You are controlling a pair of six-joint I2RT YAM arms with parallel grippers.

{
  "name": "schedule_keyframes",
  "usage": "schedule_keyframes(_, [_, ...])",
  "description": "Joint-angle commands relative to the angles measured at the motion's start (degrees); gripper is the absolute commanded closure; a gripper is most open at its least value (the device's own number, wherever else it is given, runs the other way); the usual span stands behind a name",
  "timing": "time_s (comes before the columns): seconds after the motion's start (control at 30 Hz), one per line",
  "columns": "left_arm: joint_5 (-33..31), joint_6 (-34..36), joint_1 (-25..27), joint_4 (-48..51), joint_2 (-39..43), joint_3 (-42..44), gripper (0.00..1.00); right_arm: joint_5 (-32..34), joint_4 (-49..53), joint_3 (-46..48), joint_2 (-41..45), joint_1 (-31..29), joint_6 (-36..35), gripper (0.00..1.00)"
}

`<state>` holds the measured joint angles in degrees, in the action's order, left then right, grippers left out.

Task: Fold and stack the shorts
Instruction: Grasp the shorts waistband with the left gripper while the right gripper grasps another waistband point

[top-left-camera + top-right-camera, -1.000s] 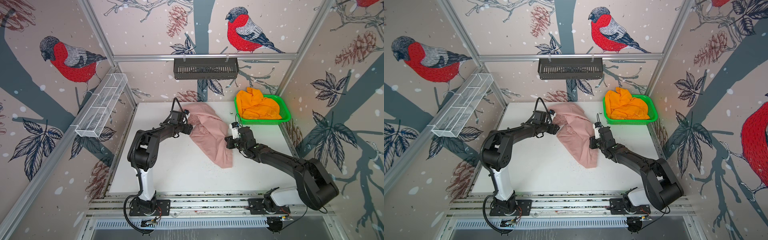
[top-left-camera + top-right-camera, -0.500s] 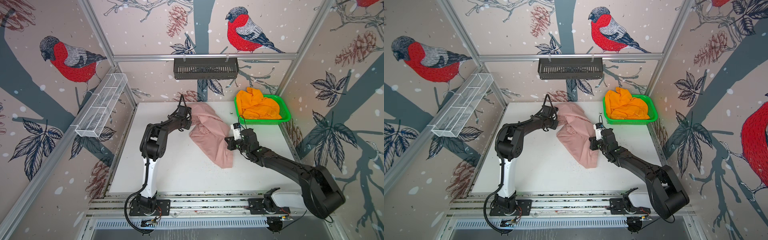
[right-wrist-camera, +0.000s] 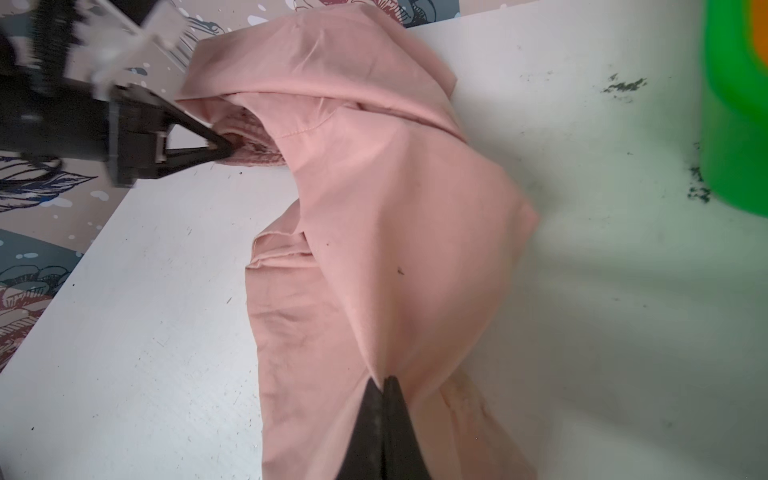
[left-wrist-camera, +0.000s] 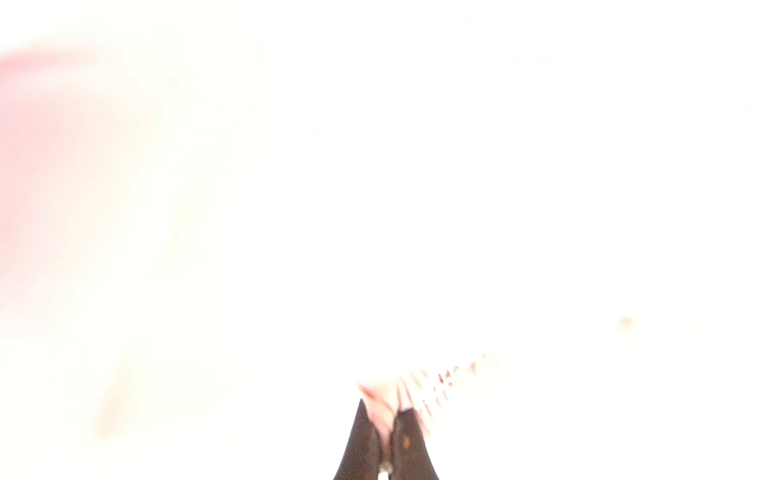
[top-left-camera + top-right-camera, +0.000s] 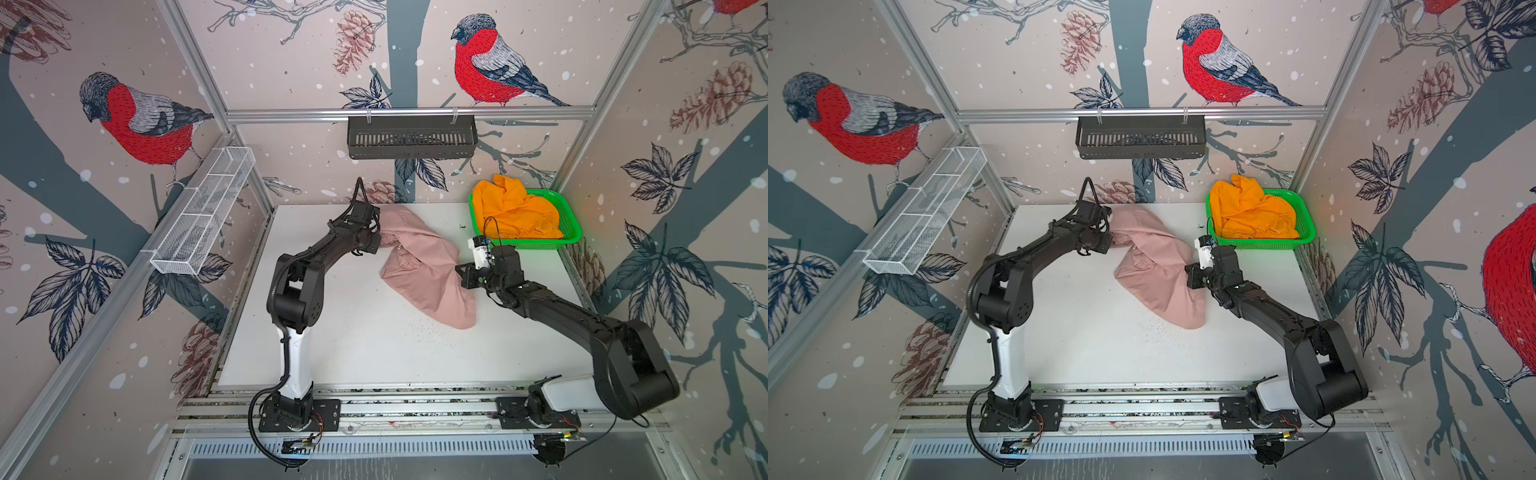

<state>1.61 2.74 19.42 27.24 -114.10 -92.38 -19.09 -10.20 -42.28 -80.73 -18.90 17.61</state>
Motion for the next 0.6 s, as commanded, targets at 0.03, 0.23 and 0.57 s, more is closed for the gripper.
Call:
schedule_keyframes(0.03, [4.90, -3.55, 1.91, 6.88, 10.44, 2.43, 1.00, -2.32, 1.98, -5.01, -2.15, 2.68, -2.28, 0.94])
schedule_keyframes(0.23, [14.02, -7.23, 2.90, 10.49, 20.85, 5.09, 1.00, 0.70, 9.39, -16.39, -7.58, 4.09, -3.83, 0.70])
schedule_keyframes(0.57, [13.50, -9.14, 2.91, 5.94, 30.51, 13.58, 1.00, 6.47, 3.37, -3.95, 5.07, -14.14, -5.60, 0.47])
